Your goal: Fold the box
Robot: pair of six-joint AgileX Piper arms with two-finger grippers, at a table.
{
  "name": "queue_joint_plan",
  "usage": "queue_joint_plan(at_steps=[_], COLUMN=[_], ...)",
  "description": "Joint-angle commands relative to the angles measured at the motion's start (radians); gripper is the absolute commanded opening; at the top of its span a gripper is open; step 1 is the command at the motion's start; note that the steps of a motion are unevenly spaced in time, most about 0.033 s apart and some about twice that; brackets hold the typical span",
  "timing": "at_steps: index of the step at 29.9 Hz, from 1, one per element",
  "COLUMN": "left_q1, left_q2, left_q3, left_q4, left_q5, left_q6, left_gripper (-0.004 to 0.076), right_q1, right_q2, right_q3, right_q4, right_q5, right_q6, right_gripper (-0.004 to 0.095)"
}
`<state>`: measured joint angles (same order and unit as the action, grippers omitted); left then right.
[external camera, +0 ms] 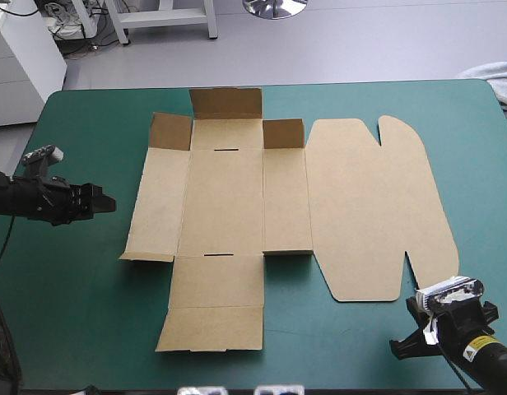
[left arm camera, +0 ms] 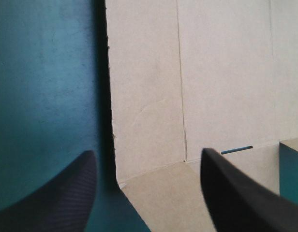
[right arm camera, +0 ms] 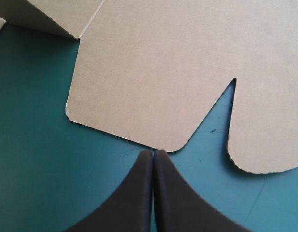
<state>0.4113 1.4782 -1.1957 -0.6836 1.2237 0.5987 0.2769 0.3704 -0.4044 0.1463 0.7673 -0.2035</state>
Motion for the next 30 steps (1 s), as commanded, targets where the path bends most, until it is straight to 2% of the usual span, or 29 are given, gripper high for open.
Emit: queue_joint_plan(at_steps=[1, 5, 15, 30], left_q1=[0.000, 0.000, -0.004, -0.189], left_q2=[0.030, 0.116, 0.313, 0.402], left_q3=[-0.034, -0.034, -0.034, -0.034], left_q4=[-0.079, -0.106, -0.190, -0.210], left_q5=[0.021, 0.058, 0.072, 0.072], left_q6=[0.014, 0.062, 0.109, 0.119], left_gripper=[0.0587, 0.0585, 0.0585, 0.0583], right_q1=[-0.002, -0.002, -0.002, -0.002], right_q2=[0.016, 0.016, 0.016, 0.016], right_q3=[-0.029, -0.029, -0.029, -0.029], right_q4=[0.010, 0.010, 0.010, 0.010], right_q5=[-0.059, -0.059, -0.069, -0.073], right_q6=[-0.008, -0.008, -0.012, -0.012], right_gripper=[-0.0019, -0.0019, -0.0019, -0.0019])
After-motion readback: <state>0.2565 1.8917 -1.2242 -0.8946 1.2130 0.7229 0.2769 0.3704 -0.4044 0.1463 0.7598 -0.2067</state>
